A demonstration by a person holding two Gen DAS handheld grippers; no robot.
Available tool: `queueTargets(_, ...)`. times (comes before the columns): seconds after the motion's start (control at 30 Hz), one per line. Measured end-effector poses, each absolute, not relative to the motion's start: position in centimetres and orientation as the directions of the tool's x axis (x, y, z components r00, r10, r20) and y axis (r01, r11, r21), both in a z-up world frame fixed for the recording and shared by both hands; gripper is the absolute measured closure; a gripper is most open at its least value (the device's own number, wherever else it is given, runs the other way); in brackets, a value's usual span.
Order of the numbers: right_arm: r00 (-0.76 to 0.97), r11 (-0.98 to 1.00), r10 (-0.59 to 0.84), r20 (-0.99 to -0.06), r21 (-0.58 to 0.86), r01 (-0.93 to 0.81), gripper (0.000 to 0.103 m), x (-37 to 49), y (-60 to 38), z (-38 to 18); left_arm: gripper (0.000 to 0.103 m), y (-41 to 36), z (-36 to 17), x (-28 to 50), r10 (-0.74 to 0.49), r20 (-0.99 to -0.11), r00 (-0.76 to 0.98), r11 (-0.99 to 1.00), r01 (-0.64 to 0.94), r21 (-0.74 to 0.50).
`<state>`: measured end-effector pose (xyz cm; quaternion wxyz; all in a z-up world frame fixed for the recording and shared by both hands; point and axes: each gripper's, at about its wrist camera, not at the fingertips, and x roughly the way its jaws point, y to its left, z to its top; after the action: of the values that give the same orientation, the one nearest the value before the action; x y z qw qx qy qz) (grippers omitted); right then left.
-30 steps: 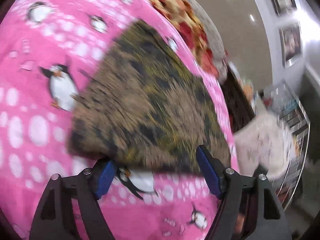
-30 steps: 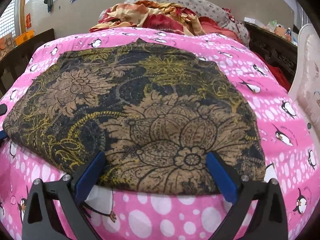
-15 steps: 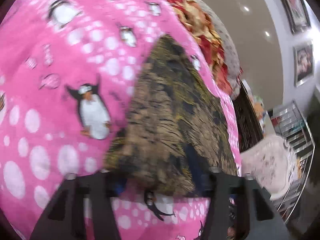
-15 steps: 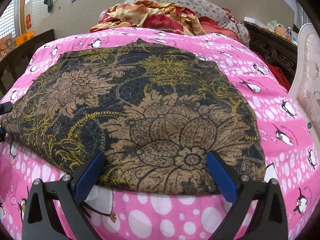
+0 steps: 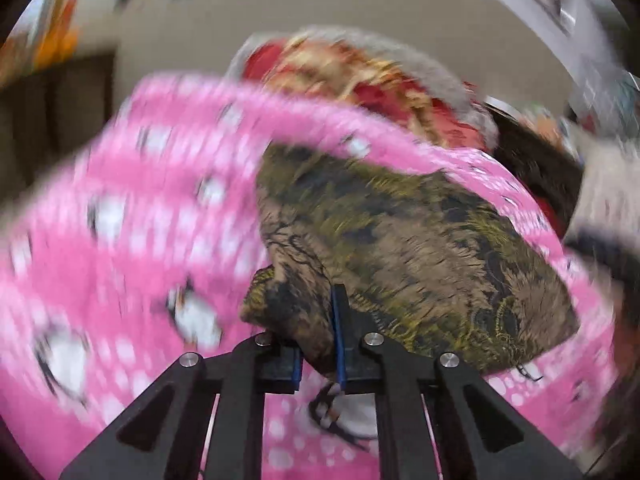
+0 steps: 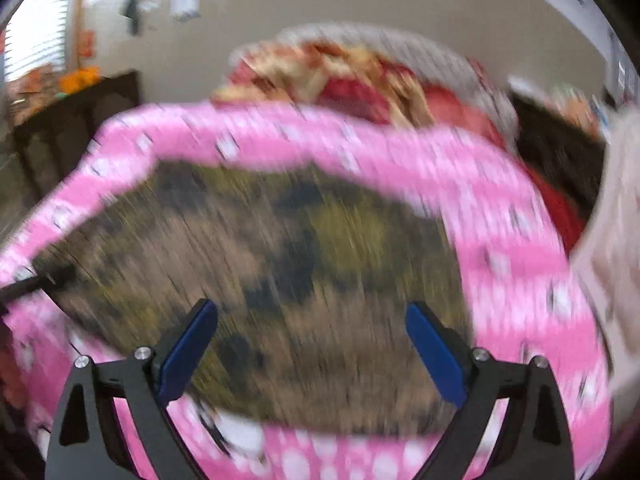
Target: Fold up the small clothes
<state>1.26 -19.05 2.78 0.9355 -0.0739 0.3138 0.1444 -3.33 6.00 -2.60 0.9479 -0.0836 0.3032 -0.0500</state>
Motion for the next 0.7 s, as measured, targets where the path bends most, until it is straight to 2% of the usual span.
queueTargets(0.1,0.735,0.903,0.334,-0.591,-0.023,-0.429,0.006,5.0,-16.5,5.0,0.103,4.6,-0.7,-3.1,-0.180,-0.520,0.835,0.982,0.120,-0.148)
queueTargets(0.17,0.685,0.871,0.418,-0.597,0.049,-0.489,0.008,8.1,-14.8,5.5,0.103,4.1,0.0,-2.8,-0.210,-0.503,0.839,0.976,0.153,-0.152)
queueTargets(0.2,0.646,0.856,0.453,-0.615,0.095,-0.509,0.017,9.6,-13.9,5.4,0.103,3.9,0.5,-2.6,-0.228,-0.491,0.841,0.973,0.174,-0.154)
queueTargets(0.23,0.574,0.828,0.506,-0.644,0.176,-0.533,0.032,12.0,-12.5,5.1,0.103,3.6,0.8,-2.5,-0.240,-0.484,0.842,0.970,0.186,-0.157)
queueTargets(0.3,0.468,0.792,0.561,-0.683,0.278,-0.544,0.042,15.8,-10.4,4.6,0.103,2.9,1.2,-2.3,-0.248,-0.470,0.847,0.969,0.210,-0.133)
queueTargets(0.4,0.412,0.781,0.570,-0.711,0.313,-0.540,0.043,19.5,-6.5,4.5,0.103,1.3,1.5,-2.0,-0.264,-0.460,0.848,0.964,0.248,-0.096)
queueTargets(0.5,0.234,0.726,0.590,-0.773,0.380,-0.573,0.043,22.2,-1.9,3.4,0.103,0.5,1.7,-2.0,-0.303,-0.453,0.838,0.951,0.295,-0.091)
queueTargets(0.7,0.091,0.723,0.399,-0.912,0.252,-0.643,0.043,23.9,5.5,0.8,0.103,0.4,2.1,-1.8,-0.346,-0.437,0.830,0.937,0.329,-0.116)
